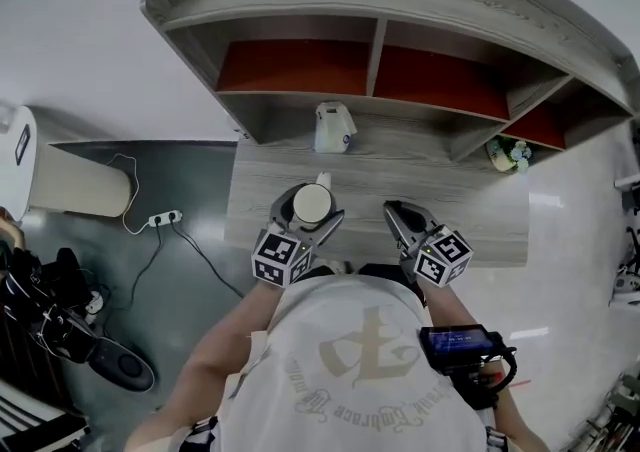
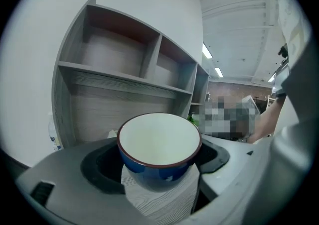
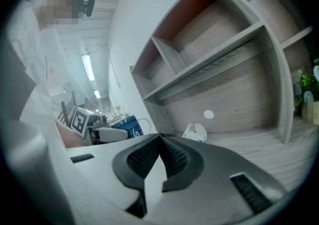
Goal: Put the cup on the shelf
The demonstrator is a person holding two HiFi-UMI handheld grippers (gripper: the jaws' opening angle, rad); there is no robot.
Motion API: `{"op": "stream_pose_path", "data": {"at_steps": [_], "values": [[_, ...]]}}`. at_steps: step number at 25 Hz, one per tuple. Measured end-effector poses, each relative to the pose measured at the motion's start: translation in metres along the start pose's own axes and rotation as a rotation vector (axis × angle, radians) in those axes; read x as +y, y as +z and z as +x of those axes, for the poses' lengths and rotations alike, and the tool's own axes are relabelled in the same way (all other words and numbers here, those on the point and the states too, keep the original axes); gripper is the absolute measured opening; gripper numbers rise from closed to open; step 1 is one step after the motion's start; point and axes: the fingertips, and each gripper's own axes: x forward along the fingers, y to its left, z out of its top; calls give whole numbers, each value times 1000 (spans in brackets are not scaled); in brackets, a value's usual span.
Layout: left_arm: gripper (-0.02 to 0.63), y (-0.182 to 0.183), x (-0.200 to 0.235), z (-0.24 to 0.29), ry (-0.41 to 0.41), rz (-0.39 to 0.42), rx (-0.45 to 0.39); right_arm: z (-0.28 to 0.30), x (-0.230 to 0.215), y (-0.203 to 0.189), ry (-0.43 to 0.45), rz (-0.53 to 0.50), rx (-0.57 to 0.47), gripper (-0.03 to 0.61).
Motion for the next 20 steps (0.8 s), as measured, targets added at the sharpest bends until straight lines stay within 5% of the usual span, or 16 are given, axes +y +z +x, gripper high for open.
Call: {"op": "stream_pose_path", "data": {"at_steps": [11,20], "values": [[408,33,22,-25,41,-41,-37,18,12,3,44,-7,12,5],[408,73,45,-39,103,9,-74,35,22,13,82,-29,13,5]]}}
